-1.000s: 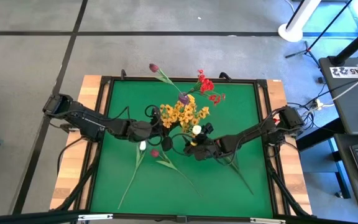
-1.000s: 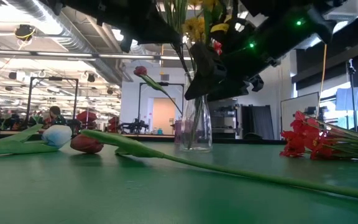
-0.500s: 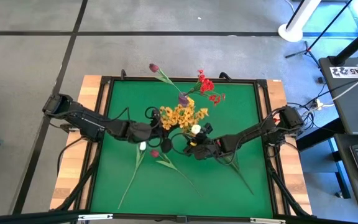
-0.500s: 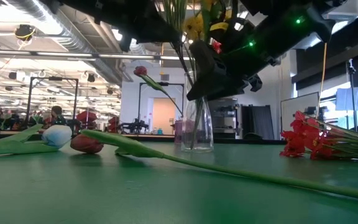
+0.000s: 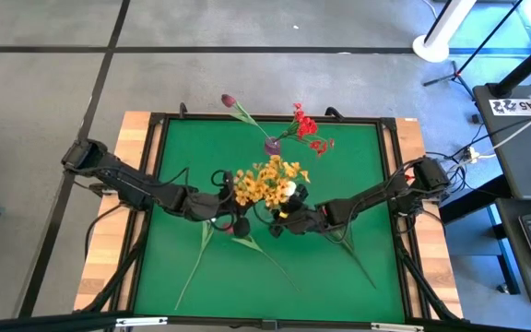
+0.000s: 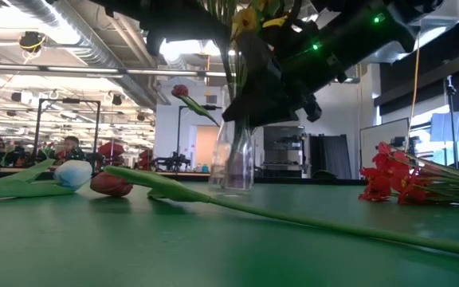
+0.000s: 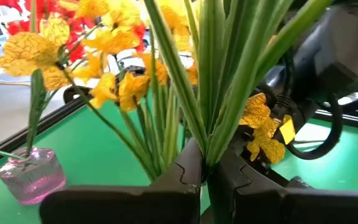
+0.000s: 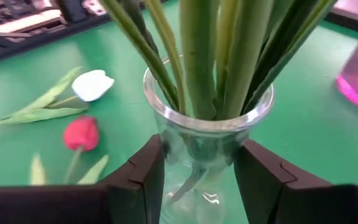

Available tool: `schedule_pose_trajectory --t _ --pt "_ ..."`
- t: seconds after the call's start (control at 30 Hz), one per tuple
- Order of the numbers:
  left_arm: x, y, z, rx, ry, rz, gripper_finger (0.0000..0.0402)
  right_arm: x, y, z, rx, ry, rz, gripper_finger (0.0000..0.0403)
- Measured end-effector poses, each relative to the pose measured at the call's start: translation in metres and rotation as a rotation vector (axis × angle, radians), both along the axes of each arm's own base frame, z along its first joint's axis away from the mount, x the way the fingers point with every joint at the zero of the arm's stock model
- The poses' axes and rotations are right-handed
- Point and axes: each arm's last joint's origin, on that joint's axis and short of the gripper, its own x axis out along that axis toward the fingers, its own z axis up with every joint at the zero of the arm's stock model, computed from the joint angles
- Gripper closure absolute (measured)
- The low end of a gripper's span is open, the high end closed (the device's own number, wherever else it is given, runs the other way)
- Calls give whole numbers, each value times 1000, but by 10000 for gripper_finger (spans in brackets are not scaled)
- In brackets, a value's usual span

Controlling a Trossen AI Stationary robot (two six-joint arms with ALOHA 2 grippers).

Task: Sort flowers into vase by color
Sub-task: Put the yellow flowers into the transparent vase

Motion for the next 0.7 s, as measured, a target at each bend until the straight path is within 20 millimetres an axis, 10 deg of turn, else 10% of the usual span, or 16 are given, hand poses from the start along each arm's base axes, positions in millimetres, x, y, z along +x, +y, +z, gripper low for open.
schedule_pose_trajectory --t 0.7 --pt "-4 1 -18 -109 100 56 398 2 2 3 -10 -16 25 250"
